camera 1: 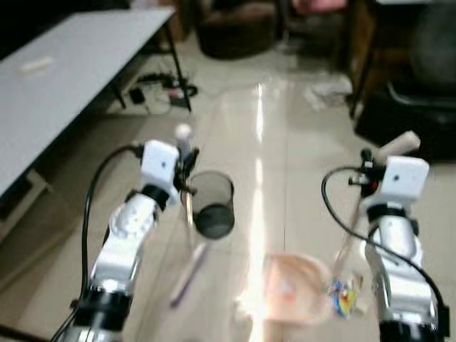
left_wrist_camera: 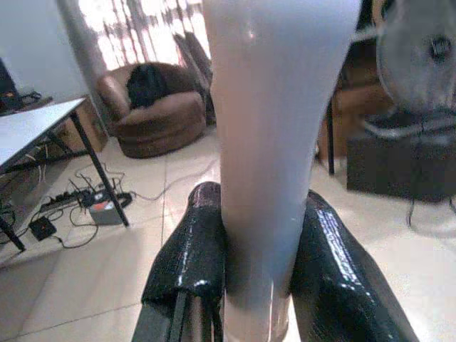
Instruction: Sweep floor
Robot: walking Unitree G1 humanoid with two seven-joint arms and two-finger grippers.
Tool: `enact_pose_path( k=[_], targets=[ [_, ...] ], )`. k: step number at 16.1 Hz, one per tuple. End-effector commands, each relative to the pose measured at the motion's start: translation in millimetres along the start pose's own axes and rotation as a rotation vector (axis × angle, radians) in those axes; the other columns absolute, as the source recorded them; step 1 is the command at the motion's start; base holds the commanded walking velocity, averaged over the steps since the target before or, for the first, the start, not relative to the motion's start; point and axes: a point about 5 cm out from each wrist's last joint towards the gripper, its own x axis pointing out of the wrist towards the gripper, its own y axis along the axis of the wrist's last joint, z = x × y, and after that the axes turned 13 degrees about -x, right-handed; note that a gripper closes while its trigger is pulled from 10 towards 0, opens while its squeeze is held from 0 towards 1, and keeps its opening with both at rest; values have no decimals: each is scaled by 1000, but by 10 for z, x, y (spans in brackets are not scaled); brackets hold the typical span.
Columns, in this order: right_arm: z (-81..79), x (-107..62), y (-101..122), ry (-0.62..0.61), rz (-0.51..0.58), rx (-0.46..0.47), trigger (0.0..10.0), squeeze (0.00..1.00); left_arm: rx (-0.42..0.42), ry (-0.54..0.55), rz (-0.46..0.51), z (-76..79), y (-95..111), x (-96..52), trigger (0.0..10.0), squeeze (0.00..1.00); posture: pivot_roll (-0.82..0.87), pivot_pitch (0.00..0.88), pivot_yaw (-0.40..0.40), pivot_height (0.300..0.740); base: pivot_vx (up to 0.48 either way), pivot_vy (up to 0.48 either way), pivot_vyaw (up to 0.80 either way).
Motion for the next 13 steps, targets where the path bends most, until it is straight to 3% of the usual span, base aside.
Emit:
enact_pose_path(
  k=[1, 13],
  targets=[
    [-82, 9, 124, 18, 46, 40, 10000, 0, 49, 40, 19, -126, 67, -48, 10000, 0, 4, 41, 95, 740, 0, 0, 0],
    [-30, 101, 155, 2, 64, 4, 10000, 0, 32, 96, -6, -147, -4, -9, 10000, 0, 1, 47, 87, 740, 0, 0, 0]
  ],
)
